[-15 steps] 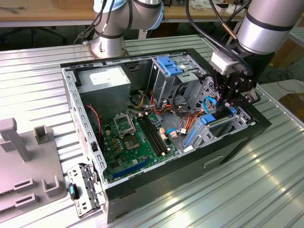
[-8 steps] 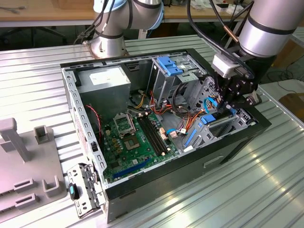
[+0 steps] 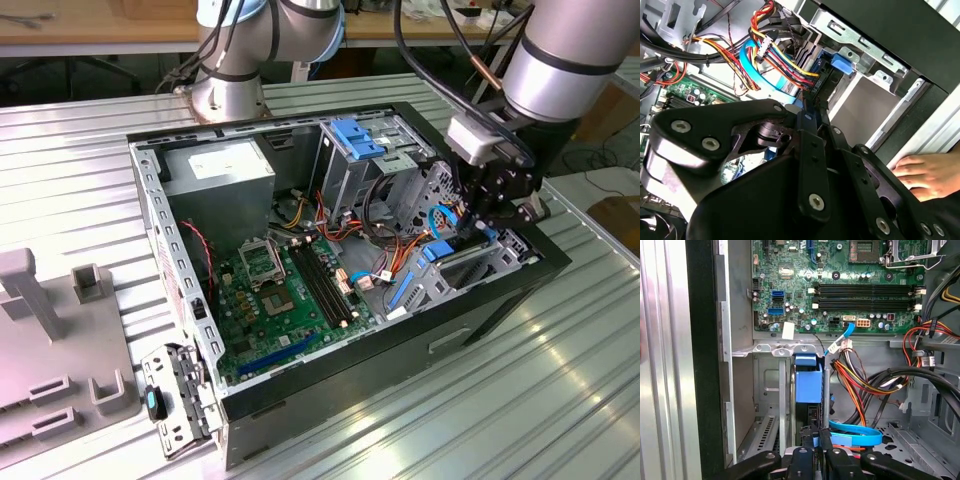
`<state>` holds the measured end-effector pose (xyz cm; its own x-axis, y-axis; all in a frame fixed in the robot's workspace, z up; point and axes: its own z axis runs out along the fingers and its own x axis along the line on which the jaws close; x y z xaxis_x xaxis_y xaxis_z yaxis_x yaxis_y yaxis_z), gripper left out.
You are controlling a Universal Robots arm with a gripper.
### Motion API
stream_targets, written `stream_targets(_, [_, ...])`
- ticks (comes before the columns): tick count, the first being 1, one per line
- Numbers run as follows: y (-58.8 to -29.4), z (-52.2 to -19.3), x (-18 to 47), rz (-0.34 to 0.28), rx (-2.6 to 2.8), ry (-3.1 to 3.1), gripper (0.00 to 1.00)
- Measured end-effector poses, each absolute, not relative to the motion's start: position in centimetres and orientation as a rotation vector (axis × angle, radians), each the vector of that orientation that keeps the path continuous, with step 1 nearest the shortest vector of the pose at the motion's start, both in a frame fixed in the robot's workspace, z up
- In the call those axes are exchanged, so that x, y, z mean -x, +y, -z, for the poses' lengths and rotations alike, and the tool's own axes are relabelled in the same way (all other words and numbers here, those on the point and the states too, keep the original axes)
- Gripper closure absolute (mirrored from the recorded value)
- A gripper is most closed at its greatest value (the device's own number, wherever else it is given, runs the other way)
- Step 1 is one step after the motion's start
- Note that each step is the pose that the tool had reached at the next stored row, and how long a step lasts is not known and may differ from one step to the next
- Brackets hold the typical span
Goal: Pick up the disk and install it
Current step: 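Insert the second disk wire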
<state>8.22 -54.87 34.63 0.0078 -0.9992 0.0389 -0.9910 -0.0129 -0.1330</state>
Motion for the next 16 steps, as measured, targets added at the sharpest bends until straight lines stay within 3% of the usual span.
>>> stream_targets(16, [-54.90,-34.11,-8.34,0.159,2.170,2.144,0.84])
